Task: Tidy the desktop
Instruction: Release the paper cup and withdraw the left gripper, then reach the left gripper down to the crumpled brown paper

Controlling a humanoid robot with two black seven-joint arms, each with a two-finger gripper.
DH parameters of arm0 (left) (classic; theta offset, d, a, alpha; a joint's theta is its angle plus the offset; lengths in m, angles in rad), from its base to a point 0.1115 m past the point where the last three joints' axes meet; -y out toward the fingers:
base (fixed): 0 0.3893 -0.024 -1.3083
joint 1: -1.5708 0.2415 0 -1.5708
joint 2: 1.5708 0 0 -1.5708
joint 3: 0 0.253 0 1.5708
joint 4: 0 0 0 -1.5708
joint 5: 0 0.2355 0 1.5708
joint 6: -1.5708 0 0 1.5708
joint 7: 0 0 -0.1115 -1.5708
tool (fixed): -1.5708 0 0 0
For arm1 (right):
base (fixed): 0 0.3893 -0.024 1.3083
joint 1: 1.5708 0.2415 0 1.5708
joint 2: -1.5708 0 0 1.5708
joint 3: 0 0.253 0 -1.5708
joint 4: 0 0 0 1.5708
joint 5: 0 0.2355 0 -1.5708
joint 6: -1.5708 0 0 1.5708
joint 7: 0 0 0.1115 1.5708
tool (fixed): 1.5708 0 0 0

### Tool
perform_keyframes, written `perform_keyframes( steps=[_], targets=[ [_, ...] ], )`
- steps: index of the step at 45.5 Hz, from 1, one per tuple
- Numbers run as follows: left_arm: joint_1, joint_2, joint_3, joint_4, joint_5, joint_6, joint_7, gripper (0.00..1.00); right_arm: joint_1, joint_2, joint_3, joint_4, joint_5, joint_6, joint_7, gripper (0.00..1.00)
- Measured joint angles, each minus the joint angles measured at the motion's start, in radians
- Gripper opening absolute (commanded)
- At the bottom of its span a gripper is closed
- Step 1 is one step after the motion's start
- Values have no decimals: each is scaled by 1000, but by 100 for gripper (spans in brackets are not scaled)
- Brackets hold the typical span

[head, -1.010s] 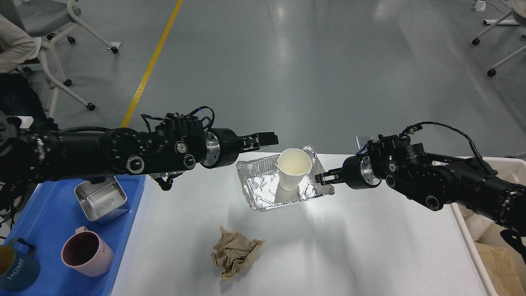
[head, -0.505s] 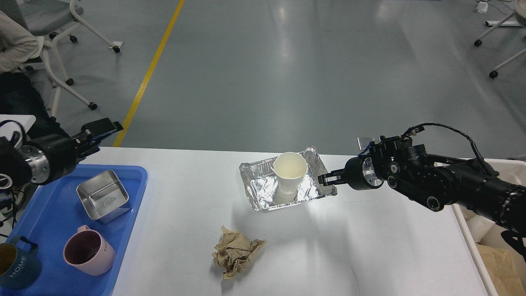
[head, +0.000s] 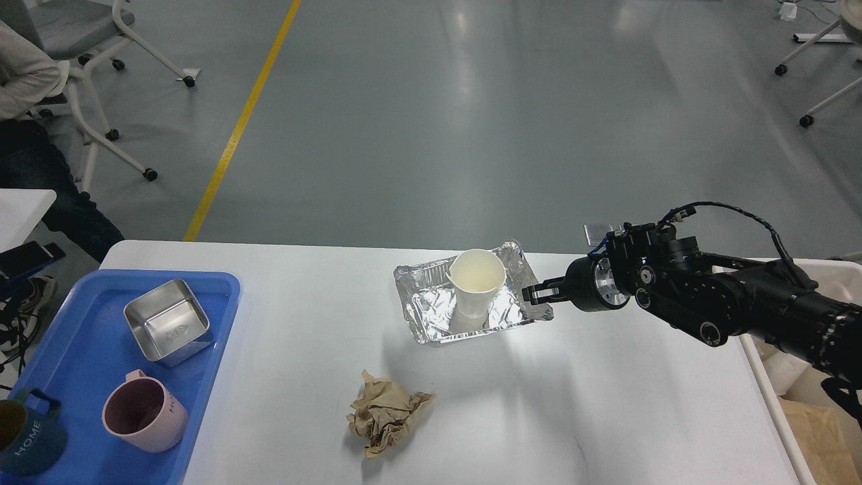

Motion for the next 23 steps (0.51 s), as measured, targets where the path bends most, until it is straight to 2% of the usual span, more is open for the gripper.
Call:
perform_keyframes(
  steps=[4, 14, 18, 23],
  targets=[
    [17, 27, 0, -2, -1, 1, -24, 87, 0, 1, 0, 0, 0, 0, 0, 0],
    [41, 38, 2, -21, -5, 10, -28, 87, 4, 3, 0, 0, 0, 2, 0, 0],
    [41, 2, 0, -19, 1, 12, -21, 87, 6, 4, 0, 0, 0, 2, 0, 0],
    [34, -115, -8, -6, 22, 13, -3, 87, 8, 3, 0, 0, 0, 2, 0, 0]
  ],
)
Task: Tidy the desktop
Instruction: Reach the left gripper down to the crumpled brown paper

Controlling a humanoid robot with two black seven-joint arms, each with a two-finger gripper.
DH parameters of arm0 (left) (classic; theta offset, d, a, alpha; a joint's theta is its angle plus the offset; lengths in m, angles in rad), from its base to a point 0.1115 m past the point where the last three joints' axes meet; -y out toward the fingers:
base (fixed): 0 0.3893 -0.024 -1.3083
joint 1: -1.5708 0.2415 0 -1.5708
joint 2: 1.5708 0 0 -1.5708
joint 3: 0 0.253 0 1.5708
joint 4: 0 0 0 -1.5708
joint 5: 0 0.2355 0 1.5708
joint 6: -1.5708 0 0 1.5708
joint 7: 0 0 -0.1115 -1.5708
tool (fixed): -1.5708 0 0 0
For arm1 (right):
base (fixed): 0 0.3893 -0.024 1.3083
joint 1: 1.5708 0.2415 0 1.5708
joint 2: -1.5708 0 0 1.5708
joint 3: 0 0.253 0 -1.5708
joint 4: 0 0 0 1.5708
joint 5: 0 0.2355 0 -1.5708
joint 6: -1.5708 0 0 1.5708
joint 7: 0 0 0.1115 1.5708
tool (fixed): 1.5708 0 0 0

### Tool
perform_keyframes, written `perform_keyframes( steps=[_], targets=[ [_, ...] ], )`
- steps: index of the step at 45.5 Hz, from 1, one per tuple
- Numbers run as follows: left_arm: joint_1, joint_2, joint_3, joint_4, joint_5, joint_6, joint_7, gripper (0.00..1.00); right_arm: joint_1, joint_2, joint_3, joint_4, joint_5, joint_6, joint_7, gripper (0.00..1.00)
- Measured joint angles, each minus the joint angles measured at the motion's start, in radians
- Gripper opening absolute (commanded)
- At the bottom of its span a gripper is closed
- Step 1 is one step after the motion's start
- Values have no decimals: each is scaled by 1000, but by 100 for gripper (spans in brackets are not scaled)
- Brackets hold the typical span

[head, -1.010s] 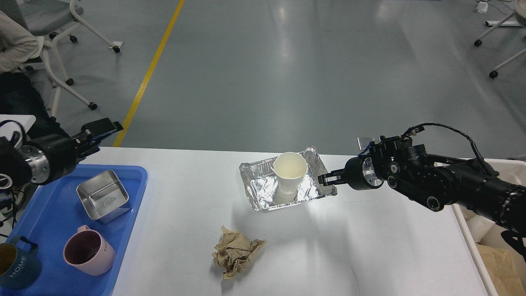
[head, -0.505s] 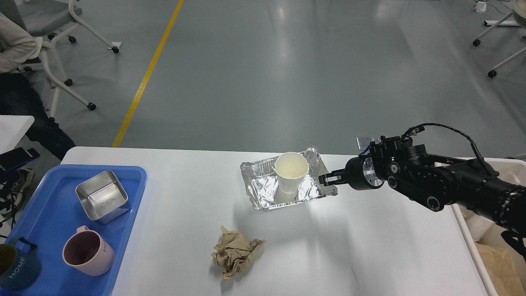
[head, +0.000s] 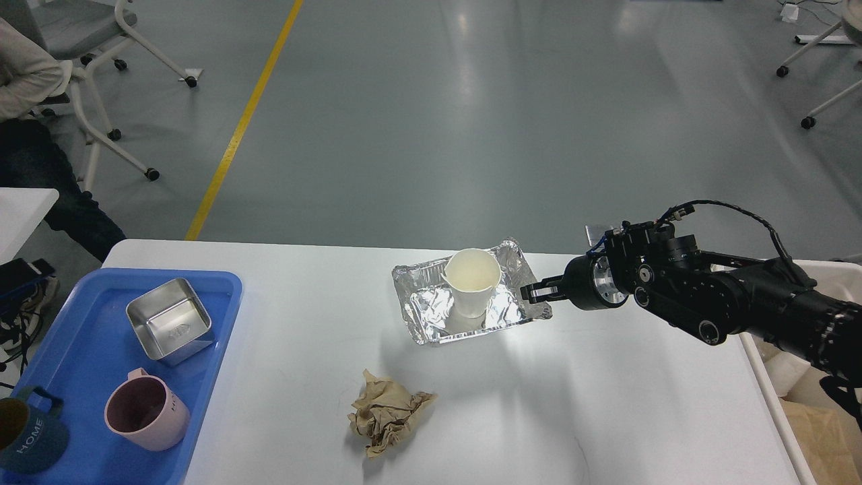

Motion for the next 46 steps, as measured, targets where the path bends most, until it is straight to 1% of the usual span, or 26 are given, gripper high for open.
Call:
perform_keyframes(
  steps=[5, 12, 15, 19, 26, 34, 39, 46],
  targets=[
    [-13, -155, -1, 4, 53, 0, 16, 88, 0, -5, 0, 2, 0, 0, 0, 0],
    [-42, -353, 5, 23, 102, -6, 22, 89, 0, -12, 0, 5, 5, 0, 0, 0],
    [-49, -431, 15, 47, 106, -9, 22, 91, 0, -14, 0, 5, 6, 0, 0, 0],
    [-53, -506, 50, 69, 108, -11, 23, 92, -1, -18, 0, 5, 6, 0, 0, 0],
    [-58, -575, 120, 82, 113, -11, 22, 92, -1, -18, 0, 5, 6, 0, 0, 0],
    [-40, -598, 159, 96, 152, -11, 20, 92, -2, -17, 1, 5, 6, 0, 0, 0],
    [-9, -639, 169, 126, 168, -11, 19, 92, -3, -16, 1, 3, 6, 0, 0, 0],
    [58, -727, 171, 198, 172, -11, 17, 93, -4, -16, 2, 3, 6, 0, 0, 0]
  ],
)
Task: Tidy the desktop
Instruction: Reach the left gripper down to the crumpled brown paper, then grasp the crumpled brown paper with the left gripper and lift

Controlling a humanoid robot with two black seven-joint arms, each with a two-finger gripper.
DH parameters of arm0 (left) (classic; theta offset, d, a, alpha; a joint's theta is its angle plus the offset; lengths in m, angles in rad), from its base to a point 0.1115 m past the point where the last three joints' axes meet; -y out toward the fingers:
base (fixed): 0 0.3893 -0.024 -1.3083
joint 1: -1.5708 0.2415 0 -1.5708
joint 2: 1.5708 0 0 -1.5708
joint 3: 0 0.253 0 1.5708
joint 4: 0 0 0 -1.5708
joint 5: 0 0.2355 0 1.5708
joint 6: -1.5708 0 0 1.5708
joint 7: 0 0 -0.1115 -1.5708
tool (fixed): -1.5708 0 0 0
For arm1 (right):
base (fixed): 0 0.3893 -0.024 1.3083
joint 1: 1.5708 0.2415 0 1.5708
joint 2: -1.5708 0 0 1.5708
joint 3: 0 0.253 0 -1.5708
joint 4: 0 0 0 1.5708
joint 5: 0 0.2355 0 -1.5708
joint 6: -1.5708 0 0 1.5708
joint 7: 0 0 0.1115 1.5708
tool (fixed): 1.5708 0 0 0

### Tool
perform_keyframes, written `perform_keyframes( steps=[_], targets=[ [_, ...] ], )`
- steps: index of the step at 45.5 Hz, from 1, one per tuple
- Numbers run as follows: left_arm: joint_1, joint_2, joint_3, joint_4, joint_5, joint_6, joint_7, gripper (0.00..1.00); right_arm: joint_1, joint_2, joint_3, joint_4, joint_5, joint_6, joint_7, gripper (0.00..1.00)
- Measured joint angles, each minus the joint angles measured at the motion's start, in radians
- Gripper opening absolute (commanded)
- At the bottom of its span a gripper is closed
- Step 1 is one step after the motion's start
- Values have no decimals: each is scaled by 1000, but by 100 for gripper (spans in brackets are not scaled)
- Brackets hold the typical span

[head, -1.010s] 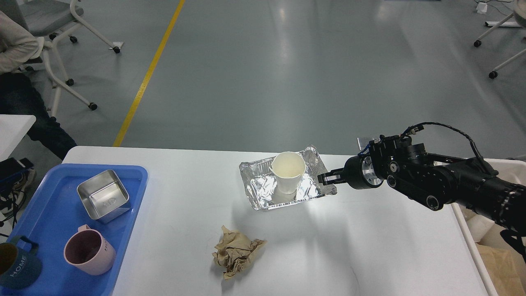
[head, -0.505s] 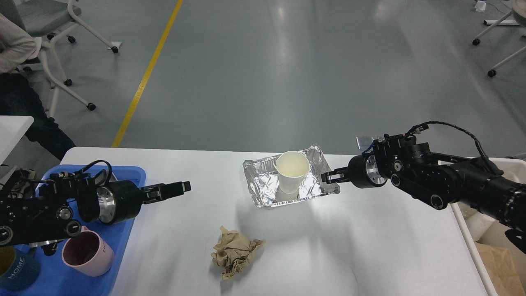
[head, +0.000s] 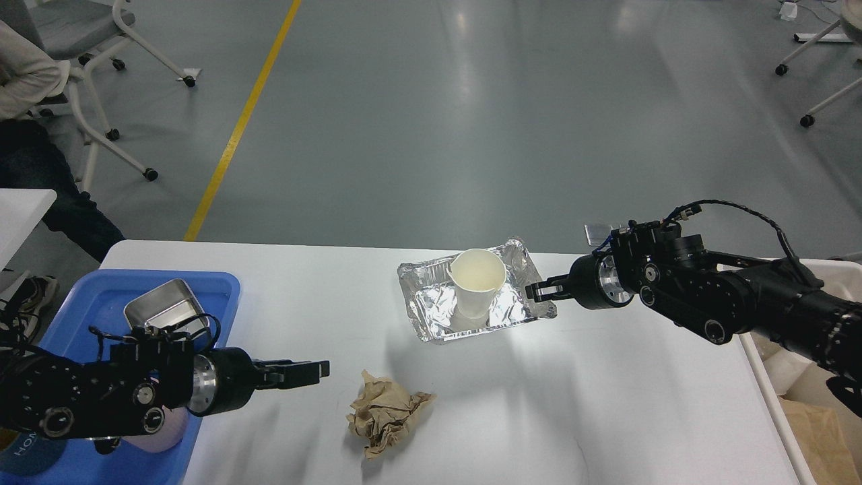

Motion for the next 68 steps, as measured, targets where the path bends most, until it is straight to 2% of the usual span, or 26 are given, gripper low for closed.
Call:
perform_keyframes(
  steps=[23, 27, 36, 38, 40, 44, 47, 59, 68],
  targets=[
    [97, -271, 1, 177, 1, 10, -10, 91, -1, -1, 1, 1, 2, -2, 0, 0],
    [120, -311, 2, 217, 1, 12, -12, 84, -1, -1, 1, 1, 3, -2, 0, 0],
    [150, -392, 33, 279, 40, 47, -24, 55, -1, -1, 2, 1, 7, -2, 0, 0],
    [150, -401, 41, 281, 45, 54, -25, 42, -1, -1, 2, 1, 7, -2, 0, 0],
    [150, -406, 46, 281, 48, 58, -26, 19, -1, -1, 2, 1, 8, -2, 1, 0],
    [147, -409, 49, 282, 45, 57, -28, 6, -1, -1, 2, 1, 8, -2, 1, 0],
    [146, -409, 50, 282, 40, 52, -30, 1, -1, -1, 2, 1, 8, -2, 1, 0],
    [137, -368, 46, 258, 34, 50, -70, 1, -1, 0, 0, -1, 8, -2, 0, 0],
    [90, -302, 42, 151, 34, 53, -79, 1, -1, 0, 0, -2, 8, -2, 0, 0]
  ],
)
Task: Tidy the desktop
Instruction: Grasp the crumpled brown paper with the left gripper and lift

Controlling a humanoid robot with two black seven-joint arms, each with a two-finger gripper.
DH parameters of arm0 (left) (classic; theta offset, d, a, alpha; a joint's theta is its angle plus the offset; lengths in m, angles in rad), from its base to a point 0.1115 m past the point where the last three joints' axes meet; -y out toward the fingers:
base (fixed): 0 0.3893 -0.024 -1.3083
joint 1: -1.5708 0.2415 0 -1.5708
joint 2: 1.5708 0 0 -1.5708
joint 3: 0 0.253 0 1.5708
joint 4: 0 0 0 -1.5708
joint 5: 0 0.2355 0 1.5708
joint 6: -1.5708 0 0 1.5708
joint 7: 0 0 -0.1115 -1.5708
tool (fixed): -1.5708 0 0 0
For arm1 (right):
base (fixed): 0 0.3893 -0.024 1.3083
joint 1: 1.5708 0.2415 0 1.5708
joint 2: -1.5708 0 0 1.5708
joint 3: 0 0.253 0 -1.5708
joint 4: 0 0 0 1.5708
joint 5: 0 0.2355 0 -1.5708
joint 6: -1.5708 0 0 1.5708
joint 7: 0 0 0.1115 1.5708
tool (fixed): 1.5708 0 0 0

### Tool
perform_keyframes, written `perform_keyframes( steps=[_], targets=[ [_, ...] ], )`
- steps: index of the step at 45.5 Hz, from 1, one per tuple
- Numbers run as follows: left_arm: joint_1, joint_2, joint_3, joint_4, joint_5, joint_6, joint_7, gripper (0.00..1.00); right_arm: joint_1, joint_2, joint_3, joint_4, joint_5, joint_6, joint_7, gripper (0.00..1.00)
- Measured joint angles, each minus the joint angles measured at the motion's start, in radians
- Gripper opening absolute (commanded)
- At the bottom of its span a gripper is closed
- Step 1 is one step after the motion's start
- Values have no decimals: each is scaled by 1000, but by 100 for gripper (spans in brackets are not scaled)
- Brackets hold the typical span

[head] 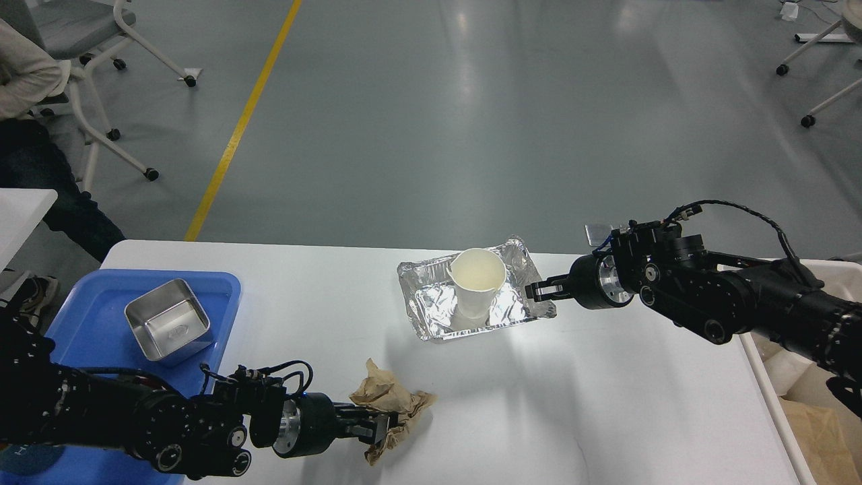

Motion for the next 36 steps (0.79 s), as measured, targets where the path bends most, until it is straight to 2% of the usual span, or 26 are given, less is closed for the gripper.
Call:
perform_keyframes(
  steps=[12, 21, 27, 36],
  targets=[
    [-56, 194, -6, -112, 4, 4, -6, 2, -2, -2, -1, -1, 0, 0, 0, 0],
    [-66, 365, -4, -191, 15, 4, -42, 2, -6, 3, -2, -6, 0, 0, 0, 0],
    [-116, 472, -12, -267, 30, 4, -73, 2, -7, 5, -2, -7, 0, 0, 0, 0],
    [-211, 544, -60, -325, 33, -17, -86, 2, -7, 6, -2, -7, 0, 0, 0, 0]
  ],
)
